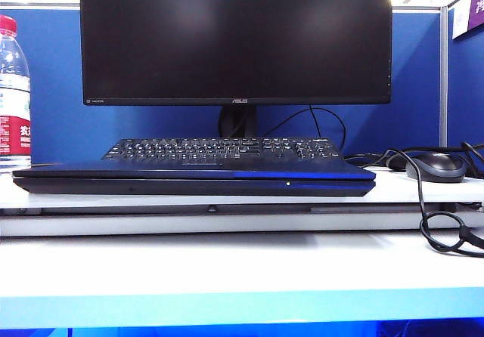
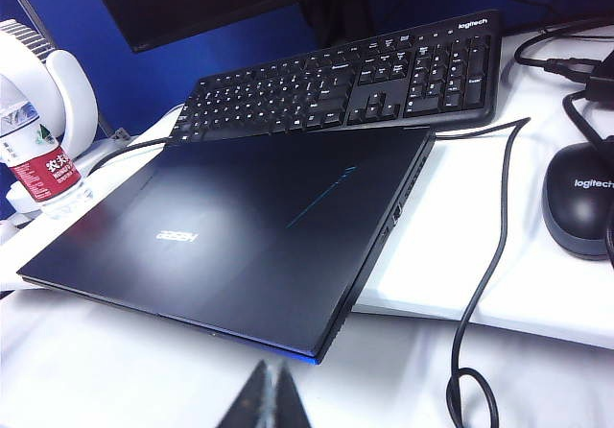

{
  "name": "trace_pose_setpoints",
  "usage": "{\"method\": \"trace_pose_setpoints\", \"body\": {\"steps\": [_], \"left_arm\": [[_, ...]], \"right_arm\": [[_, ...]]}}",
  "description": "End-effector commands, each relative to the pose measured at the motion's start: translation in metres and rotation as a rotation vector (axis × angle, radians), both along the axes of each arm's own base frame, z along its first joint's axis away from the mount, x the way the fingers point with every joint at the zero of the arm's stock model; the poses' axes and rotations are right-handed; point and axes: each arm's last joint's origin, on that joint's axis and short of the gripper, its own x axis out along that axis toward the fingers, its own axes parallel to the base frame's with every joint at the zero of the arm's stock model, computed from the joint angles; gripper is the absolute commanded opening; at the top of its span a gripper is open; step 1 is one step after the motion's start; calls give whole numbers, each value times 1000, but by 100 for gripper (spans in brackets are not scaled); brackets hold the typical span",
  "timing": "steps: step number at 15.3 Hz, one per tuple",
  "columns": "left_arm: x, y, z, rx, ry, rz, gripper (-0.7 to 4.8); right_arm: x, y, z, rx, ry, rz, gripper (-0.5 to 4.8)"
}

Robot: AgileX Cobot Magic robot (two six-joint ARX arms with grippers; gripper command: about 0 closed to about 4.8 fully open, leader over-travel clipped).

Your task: Close the lid of the black laptop.

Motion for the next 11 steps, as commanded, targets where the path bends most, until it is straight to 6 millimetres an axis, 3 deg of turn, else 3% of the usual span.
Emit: {"method": "trace_pose_setpoints", "body": {"steps": [1,5,9,11], "left_arm": [[0,0,1,0,-15,-2,-3],[0,0,1,0,-15,-2,-3],[0,0,1,0,-15,-2,-3],[0,0,1,0,-15,-2,-3]], "right_arm": [[-1,0,3,9,-16,-1,-1],[1,-5,1,-139,-70,-53,-1],[8,-27,-5,-203,-39,-454,-1],[14,-33,-17,-200,-59,-544,-1]]}}
